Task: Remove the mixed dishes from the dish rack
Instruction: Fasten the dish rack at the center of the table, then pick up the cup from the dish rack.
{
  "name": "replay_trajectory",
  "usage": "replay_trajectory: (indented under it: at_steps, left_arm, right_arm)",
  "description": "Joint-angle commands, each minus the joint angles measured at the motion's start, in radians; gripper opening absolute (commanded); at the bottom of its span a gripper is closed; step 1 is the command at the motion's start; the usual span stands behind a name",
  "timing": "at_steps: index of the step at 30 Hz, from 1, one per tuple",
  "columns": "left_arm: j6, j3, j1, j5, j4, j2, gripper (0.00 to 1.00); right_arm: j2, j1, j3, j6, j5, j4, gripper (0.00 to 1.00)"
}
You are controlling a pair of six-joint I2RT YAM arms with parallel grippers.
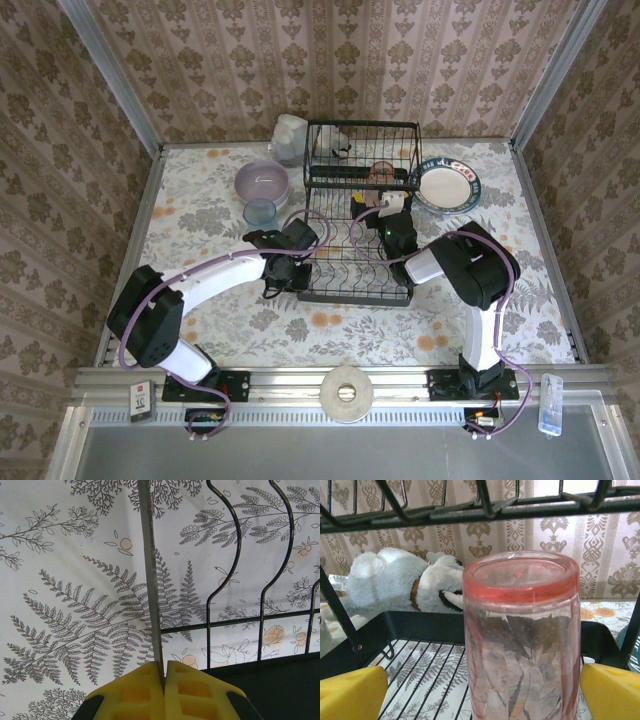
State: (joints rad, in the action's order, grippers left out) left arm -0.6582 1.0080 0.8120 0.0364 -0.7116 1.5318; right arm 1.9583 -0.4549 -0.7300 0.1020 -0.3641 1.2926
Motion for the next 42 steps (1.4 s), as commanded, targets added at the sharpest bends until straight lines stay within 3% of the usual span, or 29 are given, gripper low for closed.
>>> replay_trajectory:
  at_steps: [1, 11, 27, 32, 37, 42]
  left_arm:
    - [0.058, 0.002, 0.026, 0.075, -0.007, 0.026, 0.00]
    - [0.060, 0.005, 0.040, 0.077, -0.021, 0.025, 0.00]
    - [0.075, 0.034, 0.046, 0.079, -0.064, 0.020, 0.00]
    - [0.075, 0.036, 0.046, 0.080, -0.068, 0.021, 0.00]
    - [0.075, 0.038, 0.048, 0.083, -0.070, 0.021, 0.00]
    - [0.075, 0.043, 0.049, 0.084, -0.071, 0.022, 0.00]
  right_arm:
    - [0.023, 0.012, -0.036, -0.024, -0.062, 0.027, 1.00]
    - [0.065, 0.021, -0.097, -0.028, -0.172, 0.010, 0.99]
    - [0.149, 0.013, -0.240, 0.013, -0.454, -0.038, 0.93]
    - [0.173, 0.013, -0.288, 0.012, -0.500, -0.061, 0.82]
    - [0.188, 0.015, -0.331, 0.002, -0.538, -0.095, 0.81]
    - [0.189, 0.013, -0.330, -0.031, -0.518, -0.082, 0.73]
